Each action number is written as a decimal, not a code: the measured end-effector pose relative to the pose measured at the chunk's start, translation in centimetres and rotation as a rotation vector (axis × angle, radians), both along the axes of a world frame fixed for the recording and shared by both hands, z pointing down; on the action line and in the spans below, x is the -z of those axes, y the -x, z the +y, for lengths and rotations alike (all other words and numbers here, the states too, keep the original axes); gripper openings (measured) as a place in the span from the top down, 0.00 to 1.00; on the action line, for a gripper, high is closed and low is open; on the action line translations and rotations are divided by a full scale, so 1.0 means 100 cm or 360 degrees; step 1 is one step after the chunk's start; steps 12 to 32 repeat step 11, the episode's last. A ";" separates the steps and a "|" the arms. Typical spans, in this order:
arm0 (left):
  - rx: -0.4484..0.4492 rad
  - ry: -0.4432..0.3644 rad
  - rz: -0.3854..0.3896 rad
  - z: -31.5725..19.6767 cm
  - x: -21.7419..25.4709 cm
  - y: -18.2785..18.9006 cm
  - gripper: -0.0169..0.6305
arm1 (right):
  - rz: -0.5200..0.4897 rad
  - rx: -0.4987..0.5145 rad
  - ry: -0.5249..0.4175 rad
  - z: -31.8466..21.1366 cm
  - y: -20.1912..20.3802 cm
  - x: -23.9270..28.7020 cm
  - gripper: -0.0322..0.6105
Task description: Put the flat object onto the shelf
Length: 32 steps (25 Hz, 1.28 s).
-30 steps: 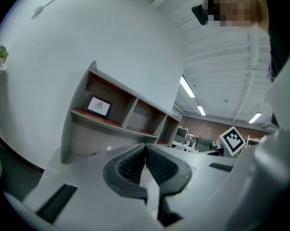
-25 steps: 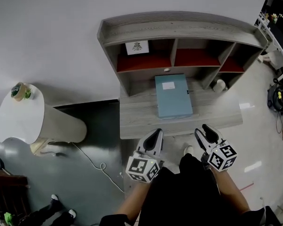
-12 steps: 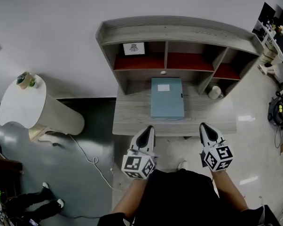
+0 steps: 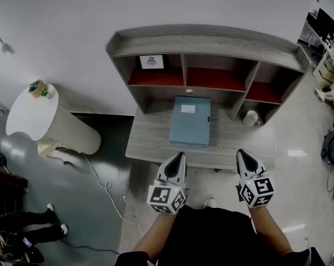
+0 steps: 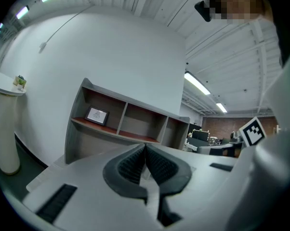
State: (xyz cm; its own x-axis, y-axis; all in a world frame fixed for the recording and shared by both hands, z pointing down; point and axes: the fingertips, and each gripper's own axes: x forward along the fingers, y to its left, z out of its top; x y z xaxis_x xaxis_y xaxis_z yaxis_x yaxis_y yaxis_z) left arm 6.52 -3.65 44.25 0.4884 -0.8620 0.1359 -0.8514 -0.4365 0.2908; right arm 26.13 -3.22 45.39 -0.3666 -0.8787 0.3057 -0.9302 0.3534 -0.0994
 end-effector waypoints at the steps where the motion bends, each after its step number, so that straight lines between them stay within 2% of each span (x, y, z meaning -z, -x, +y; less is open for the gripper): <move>1: 0.0009 -0.0002 -0.0007 0.000 -0.001 -0.007 0.96 | 0.0005 0.0006 -0.0004 -0.002 -0.006 -0.002 0.95; 11: 0.0057 -0.0026 -0.0091 0.003 -0.005 -0.056 0.96 | 0.0045 0.0032 -0.0012 0.000 -0.058 -0.011 0.95; 32: 0.0057 -0.0026 -0.0091 0.003 -0.005 -0.056 0.96 | 0.0045 0.0032 -0.0012 0.000 -0.058 -0.011 0.95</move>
